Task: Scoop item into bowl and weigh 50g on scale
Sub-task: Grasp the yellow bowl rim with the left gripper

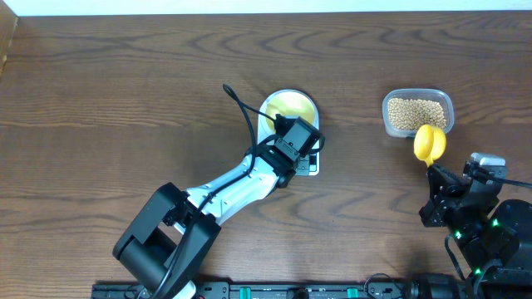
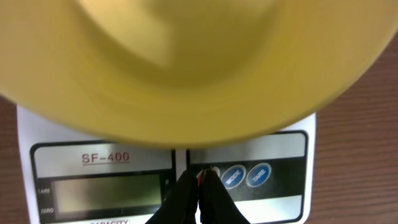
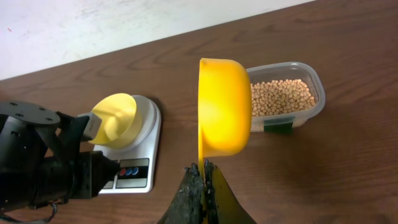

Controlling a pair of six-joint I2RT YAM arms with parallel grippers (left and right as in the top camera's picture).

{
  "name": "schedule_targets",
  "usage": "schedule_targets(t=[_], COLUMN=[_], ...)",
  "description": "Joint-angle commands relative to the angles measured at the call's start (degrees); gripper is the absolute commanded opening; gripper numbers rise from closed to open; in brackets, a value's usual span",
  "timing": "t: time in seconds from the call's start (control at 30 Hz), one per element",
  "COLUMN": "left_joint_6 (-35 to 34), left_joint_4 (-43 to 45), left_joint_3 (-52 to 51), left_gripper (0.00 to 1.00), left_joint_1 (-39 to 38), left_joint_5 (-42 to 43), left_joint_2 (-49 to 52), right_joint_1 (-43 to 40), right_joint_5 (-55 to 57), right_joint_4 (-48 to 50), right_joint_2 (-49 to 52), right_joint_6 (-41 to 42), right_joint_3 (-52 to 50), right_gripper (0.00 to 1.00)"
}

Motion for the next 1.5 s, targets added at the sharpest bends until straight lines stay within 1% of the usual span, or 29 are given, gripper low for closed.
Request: schedule_targets(t=[0.0, 0.13, 0.23, 1.27, 1.33, 1.47], left_joint_6=[-0.5, -3.23, -3.91, -3.89, -3.89, -3.85], left_joint_4=[0.96, 1.42, 1.99, 2.91, 2.43, -1.81], left_joint_3=[-1.05, -1.31, -1.42, -1.42, -1.4, -1.4], left_gripper=[0.07, 0.07, 0.07, 0.07, 0.07, 0.07], left_joint_1=[-0.81, -0.92, -0.92, -0.83, -0.81, -0.81], left_joint_5=[-0.98, -1.01, -0.92, -0.7, 0.79, 1.36], left_joint_2=[1.07, 1.75, 2.89, 4.92, 4.63, -0.5], right_joint_1=[0.28, 0.28, 0.28, 0.28, 0.28, 0.28], right_joint_5=[0.35, 0.35, 0.35, -0.09, -0.09, -0.07], right_joint_4=[0.22, 0.2, 0.15, -0.42, -0.42, -0.42], right_joint_2=[-0.2, -0.2, -0.2, -0.2, -0.2, -0.2], right_joint_6=[-0.85, -0.85, -0.85, -0.83, -0.83, -0.83], right_joint_3=[1.09, 1.09, 1.09, 1.09, 1.09, 1.09], right_gripper=[0.01, 0.01, 0.01, 0.01, 0.01, 0.01])
